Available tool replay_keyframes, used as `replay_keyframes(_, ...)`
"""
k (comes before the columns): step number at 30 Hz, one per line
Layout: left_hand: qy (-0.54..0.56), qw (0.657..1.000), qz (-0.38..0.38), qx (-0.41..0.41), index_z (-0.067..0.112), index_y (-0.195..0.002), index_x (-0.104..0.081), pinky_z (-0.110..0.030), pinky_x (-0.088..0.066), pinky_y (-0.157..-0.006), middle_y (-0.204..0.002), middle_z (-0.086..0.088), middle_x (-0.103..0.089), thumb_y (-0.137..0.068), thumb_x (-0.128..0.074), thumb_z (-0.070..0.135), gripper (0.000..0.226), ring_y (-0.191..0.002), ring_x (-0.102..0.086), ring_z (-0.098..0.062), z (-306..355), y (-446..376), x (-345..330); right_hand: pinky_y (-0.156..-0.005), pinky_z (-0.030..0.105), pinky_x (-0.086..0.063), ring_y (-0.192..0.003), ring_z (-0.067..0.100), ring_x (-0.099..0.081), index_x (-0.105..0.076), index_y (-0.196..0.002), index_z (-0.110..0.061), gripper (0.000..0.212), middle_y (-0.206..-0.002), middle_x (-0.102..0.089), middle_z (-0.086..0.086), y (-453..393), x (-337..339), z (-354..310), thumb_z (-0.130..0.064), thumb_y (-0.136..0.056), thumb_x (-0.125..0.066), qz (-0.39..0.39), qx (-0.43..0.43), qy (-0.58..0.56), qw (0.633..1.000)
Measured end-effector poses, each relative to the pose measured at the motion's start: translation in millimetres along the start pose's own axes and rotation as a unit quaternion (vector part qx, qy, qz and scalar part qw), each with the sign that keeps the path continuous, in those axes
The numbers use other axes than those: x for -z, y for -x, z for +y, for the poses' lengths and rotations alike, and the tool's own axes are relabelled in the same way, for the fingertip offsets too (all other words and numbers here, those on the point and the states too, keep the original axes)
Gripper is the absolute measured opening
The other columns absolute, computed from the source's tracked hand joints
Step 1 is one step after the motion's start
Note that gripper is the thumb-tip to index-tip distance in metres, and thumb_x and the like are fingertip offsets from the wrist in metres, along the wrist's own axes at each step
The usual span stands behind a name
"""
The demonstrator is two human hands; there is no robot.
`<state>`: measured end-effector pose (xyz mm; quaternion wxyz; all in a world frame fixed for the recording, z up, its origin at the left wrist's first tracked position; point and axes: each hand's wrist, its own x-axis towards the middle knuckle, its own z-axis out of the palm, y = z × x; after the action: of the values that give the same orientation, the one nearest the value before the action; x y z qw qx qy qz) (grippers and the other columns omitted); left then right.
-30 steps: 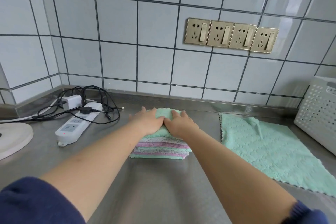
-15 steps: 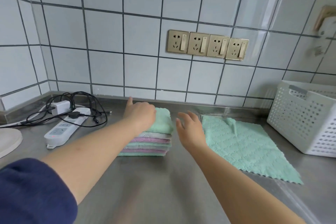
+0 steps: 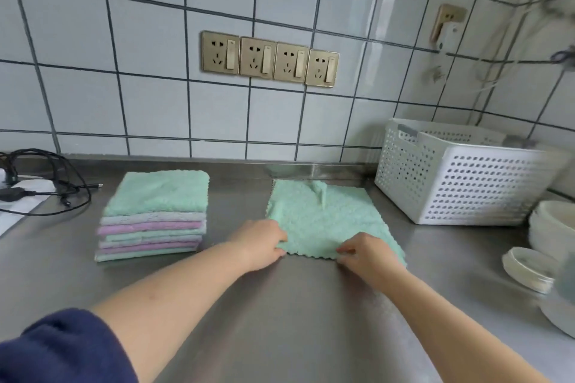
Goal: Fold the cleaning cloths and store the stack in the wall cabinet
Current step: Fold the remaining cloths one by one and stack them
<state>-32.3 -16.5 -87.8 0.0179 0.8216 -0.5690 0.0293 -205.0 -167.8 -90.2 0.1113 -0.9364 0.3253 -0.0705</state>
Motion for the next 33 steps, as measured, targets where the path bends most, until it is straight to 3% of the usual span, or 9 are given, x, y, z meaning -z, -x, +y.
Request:
replay_keyframes(6, -0.18, 0.983, 0.012, -0.036, 0.007, -0.092, -0.055, -0.036, -0.034, -0.058, -0.096, -0.011, -0.062, -0.091, -0.038, 0.008, 0.017, -0.082, -0.06, -0.034, 14.7, -14.0, -5.7, -0.075, 0.032, -0.05, -0.1, 0.018, -0.056, -0.067, -0.101, -0.019, 0.024, -0.107, -0.061, -0.003, 2.9, -13.9, 17.1, -0.028, -0.095, -0.046, 0.074, 0.033, 0.052, 0.995)
replay_keyframes(10, -0.131, 0.991, 0.029, 0.002, 0.007, -0.1, -0.051, -0.035, -0.03, -0.058, -0.096, -0.014, -0.064, -0.094, -0.039, 0.016, 0.016, -0.077, -0.056, -0.035, 13.9, -19.5, 0.4, -0.057, 0.03, -0.036, -0.08, 0.025, -0.057, -0.056, -0.096, -0.014, 0.021, -0.09, -0.062, 0.001, -5.0, -11.5, 15.9, -0.024, -0.097, -0.038, 0.101, 0.011, 0.059, 0.993)
replay_keyframes(14, -0.193, 0.979, 0.053, -0.037, 0.012, -0.112, -0.05, -0.033, -0.03, -0.059, -0.102, -0.007, -0.062, -0.098, -0.036, 0.032, 0.028, -0.089, -0.061, -0.033, 22.7, -22.1, 1.2, -0.045, 0.029, -0.022, -0.056, 0.022, -0.043, -0.041, -0.091, -0.015, 0.009, -0.066, -0.045, -0.001, -13.3, -8.9, 17.3, -0.018, -0.098, -0.036, 0.091, -0.03, 0.082, 0.992)
replay_keyframes(16, -0.202, 0.978, 0.041, -0.045, 0.013, -0.103, -0.054, -0.033, -0.029, -0.058, -0.092, -0.005, -0.06, -0.097, -0.04, 0.027, 0.02, -0.084, -0.06, -0.033, 24.2, -28.2, 0.5, -0.048, 0.029, -0.029, -0.062, 0.023, -0.047, -0.043, -0.094, -0.013, 0.009, -0.075, -0.054, 0.001, -17.4, -7.9, 17.1, -0.018, -0.097, -0.036, 0.079, -0.021, 0.084, 0.993)
replay_keyframes(18, -0.174, 0.984, 0.036, -0.014, 0.016, -0.086, -0.049, -0.033, -0.029, -0.056, -0.068, 0.0, -0.047, -0.092, -0.044, 0.013, 0.008, -0.073, -0.052, -0.032, 20.3, -36.6, 1.0, -0.064, 0.032, -0.044, -0.087, 0.024, -0.054, -0.051, -0.106, -0.015, 0.024, -0.101, -0.06, 0.002, -18.0, -8.6, 17.4, -0.034, -0.097, -0.04, 0.054, 0.011, 0.048, 0.997)
replay_keyframes(21, -0.107, 0.993, 0.045, 0.038, 0.017, -0.08, -0.044, -0.031, -0.029, -0.056, -0.061, 0.001, -0.034, -0.088, -0.044, 0.007, 0.013, -0.069, -0.046, -0.028, 11.6, -46.2, 2.1, -0.08, 0.033, -0.044, -0.115, 0.022, -0.046, -0.053, -0.124, -0.024, 0.043, -0.116, -0.053, 0.001, -15.9, -10.1, 14.2, -0.051, -0.091, -0.048, 0.036, 0.034, 0.041, 0.998)
replay_keyframes(24, -0.05, 0.994, 0.076, 0.054, 0.016, -0.087, -0.052, -0.03, -0.03, -0.056, -0.072, -0.002, -0.048, -0.086, -0.043, 0.003, 0.015, -0.075, -0.049, -0.029, 5.3, -53.7, 6.5, -0.069, 0.03, -0.042, -0.107, 0.025, -0.049, -0.062, -0.102, -0.016, 0.018, -0.101, -0.052, 0.002, -25.5, -4.8, 16.8, -0.023, -0.092, -0.048, 0.062, 0.026, 0.091, 0.994)
replay_keyframes(28, 0.052, 0.991, 0.089, 0.084, 0.023, -0.122, -0.058, -0.03, -0.039, -0.076, -0.126, -0.005, -0.059, -0.089, -0.041, 0.002, 0.043, -0.111, -0.055, -0.029, -9.6, -69.4, 13.5, -0.061, 0.03, -0.035, -0.083, 0.026, -0.052, -0.05, -0.08, -0.018, 0.013, -0.08, -0.046, 0.0, -41.1, 21.6, 30.2, -0.006, -0.084, -0.049, 0.049, -0.005, 0.154, 0.987)
replay_keyframes(33, 0.088, 0.974, 0.158, 0.139, 0.021, -0.12, -0.059, -0.033, -0.044, -0.084, -0.128, -0.005, -0.058, -0.085, -0.034, -0.008, 0.052, -0.112, -0.055, -0.026, -11.7, -77.6, 52.6, -0.057, 0.03, -0.044, -0.07, 0.026, -0.059, -0.052, -0.086, -0.017, 0.018, -0.069, -0.053, 0.0, -58.5, 64.9, 25.2, 0.0, -0.085, -0.047, 0.132, 0.0, 0.145, 0.981)
